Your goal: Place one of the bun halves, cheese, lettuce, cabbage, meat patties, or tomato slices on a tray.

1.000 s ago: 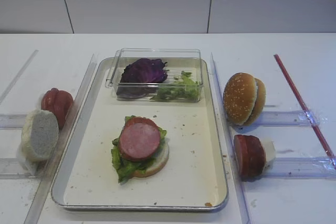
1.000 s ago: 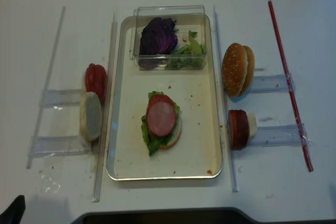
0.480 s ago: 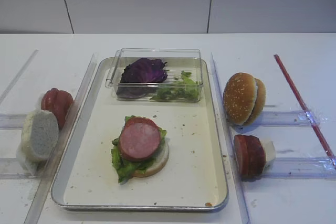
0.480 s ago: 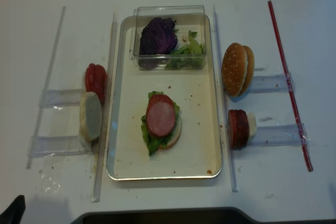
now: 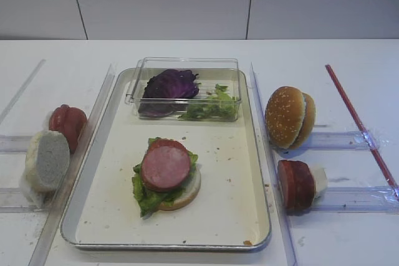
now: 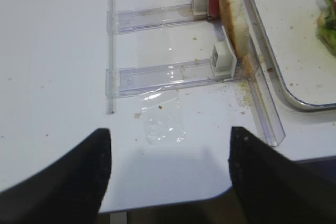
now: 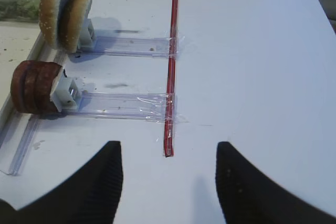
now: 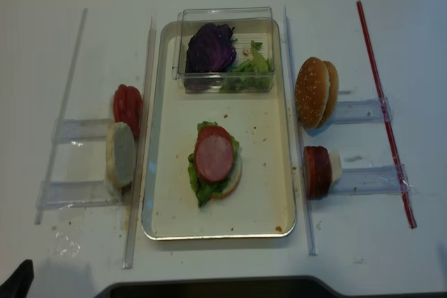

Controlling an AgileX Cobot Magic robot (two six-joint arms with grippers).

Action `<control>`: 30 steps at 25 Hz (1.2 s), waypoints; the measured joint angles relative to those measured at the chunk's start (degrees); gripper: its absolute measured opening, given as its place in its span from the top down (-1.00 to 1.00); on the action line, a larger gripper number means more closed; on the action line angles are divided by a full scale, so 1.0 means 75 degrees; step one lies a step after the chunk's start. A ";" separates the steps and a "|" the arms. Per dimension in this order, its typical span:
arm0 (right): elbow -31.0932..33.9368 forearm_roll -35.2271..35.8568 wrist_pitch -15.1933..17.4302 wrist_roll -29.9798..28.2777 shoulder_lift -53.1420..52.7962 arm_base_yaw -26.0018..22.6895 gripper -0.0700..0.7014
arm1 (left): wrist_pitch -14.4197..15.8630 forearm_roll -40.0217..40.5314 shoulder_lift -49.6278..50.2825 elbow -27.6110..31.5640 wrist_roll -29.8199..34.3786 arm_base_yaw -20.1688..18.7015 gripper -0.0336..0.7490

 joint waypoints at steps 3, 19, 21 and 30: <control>0.0003 0.0000 0.0000 0.0000 0.0000 0.0000 -0.27 | 0.0000 0.0000 0.0000 0.0000 0.0000 0.0000 -0.21; 0.0003 0.0000 0.0000 0.0000 0.0000 0.0000 -0.27 | 0.0000 0.0000 0.0000 0.0000 0.0000 0.0000 -0.21; 0.0003 0.0000 0.0000 0.0000 0.0000 0.0000 -0.27 | 0.0000 0.0000 0.0000 0.0000 0.0000 0.0000 -0.21; 0.0003 0.0000 0.0000 0.0000 0.0000 0.0000 -0.27 | 0.0000 0.0000 0.0000 0.0000 0.0000 0.0000 -0.21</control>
